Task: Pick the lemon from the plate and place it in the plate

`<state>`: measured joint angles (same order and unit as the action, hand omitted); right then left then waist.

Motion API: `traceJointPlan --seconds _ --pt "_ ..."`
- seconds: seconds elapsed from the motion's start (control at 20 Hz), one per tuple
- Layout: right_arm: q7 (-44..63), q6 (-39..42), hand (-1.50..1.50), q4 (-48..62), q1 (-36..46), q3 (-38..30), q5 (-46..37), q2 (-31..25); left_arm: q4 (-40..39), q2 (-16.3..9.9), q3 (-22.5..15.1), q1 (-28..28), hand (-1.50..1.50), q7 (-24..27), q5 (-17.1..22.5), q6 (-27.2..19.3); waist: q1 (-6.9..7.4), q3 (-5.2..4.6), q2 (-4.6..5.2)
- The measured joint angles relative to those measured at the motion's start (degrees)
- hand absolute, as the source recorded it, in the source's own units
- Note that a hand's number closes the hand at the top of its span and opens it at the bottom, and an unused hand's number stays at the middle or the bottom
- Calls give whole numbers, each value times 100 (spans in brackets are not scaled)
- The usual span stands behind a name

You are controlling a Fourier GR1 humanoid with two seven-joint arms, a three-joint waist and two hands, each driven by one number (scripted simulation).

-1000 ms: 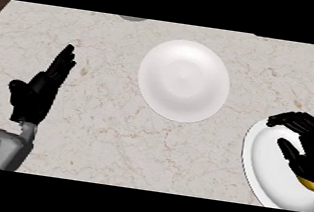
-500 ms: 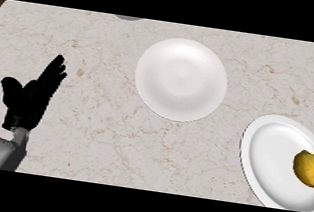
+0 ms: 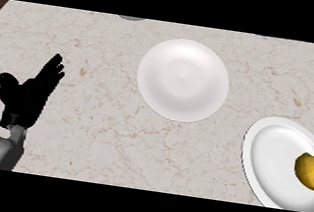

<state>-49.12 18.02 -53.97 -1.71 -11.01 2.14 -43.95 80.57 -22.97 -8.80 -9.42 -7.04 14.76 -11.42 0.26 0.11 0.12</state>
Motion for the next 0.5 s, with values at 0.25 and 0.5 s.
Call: traceJointPlan --seconds 0.25,0.5 --pt "121 -6 -150 -133 19 155 -366 -171 -90 4 212 -51 0 -30 -29 202 -20 -9 -10" --pt "472 113 -150 -399 31 420 -768 -366 -80 183 192 -58 0 -45 -199 161 -28 -11 -13"
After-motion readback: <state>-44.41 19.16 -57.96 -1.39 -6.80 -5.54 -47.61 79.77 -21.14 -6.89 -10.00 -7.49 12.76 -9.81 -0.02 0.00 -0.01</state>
